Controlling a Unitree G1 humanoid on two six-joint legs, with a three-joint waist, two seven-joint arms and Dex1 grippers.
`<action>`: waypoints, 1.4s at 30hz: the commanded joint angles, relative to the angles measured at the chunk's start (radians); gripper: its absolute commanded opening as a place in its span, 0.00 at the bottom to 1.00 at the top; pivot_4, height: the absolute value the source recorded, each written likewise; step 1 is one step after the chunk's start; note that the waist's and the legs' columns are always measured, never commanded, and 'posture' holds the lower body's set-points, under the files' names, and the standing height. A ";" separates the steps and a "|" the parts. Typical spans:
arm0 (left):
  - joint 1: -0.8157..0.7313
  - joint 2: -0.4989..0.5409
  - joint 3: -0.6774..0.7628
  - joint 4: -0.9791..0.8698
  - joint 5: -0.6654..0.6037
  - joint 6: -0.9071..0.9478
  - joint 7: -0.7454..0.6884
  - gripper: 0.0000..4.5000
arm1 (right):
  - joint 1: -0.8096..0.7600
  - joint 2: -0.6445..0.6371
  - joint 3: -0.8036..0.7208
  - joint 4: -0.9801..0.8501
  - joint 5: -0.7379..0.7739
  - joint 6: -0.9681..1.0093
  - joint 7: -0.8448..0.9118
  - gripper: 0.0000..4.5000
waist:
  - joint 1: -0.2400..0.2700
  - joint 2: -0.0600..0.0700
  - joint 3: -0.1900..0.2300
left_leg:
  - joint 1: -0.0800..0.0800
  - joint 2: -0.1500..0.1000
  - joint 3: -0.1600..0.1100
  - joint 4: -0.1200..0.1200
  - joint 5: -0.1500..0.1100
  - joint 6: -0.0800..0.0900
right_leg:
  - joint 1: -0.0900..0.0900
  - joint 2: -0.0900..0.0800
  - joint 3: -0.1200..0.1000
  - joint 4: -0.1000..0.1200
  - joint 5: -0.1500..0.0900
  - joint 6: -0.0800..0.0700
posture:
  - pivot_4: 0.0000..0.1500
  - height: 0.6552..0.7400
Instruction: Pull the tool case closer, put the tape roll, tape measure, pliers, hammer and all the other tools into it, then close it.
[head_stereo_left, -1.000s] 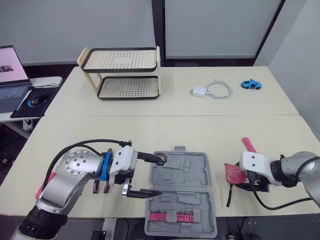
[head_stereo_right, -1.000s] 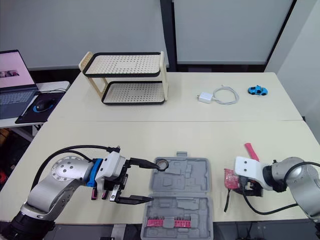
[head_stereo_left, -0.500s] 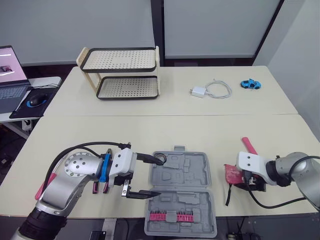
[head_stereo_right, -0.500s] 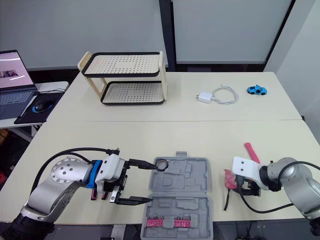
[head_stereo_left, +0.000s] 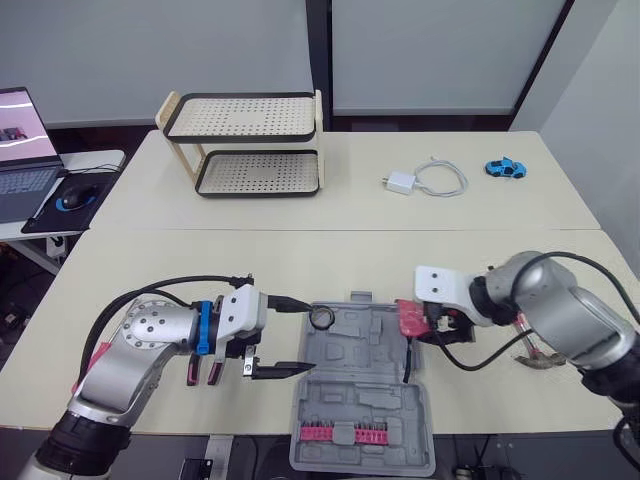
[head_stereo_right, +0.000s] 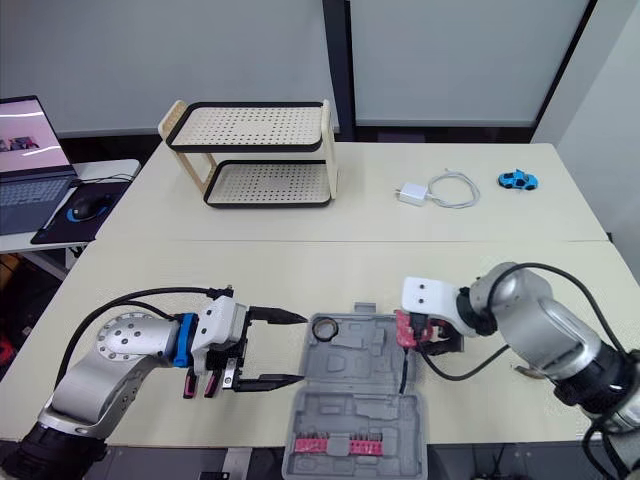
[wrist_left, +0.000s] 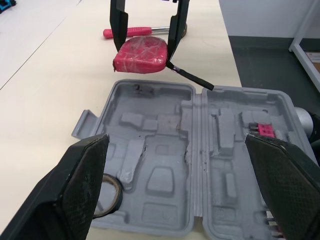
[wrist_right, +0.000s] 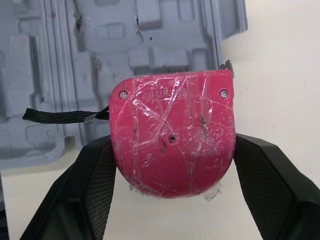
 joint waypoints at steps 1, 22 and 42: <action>-0.015 -0.003 0.006 0.007 0.026 -0.031 0.007 1.00 | -0.052 0.026 0.063 0.037 -0.039 -0.004 0.008 0.72 | -0.001 0.000 0.000 | 0.000 0.000 0.000 0.000 0.000 0.000 | 0.000 0.000 0.000 0.000 0.000 0.000 | 1.00 1.00; -0.053 -0.059 -0.062 -0.011 0.088 -0.031 0.043 1.00 | -0.102 0.150 0.229 0.143 -0.180 0.017 -0.026 0.72 | -0.002 0.000 0.000 | -0.005 0.000 0.000 0.005 0.000 0.000 | -0.006 0.000 0.000 0.003 0.000 0.000 | 1.00 1.00; -0.032 -0.075 -0.073 -0.032 0.090 -0.032 0.037 1.00 | -0.105 0.202 0.226 0.245 -0.215 -0.035 -0.059 0.72 | -0.004 0.000 -0.001 | -0.004 0.000 0.001 0.006 0.000 0.000 | -0.006 0.001 0.000 0.004 0.001 0.000 | 1.00 1.00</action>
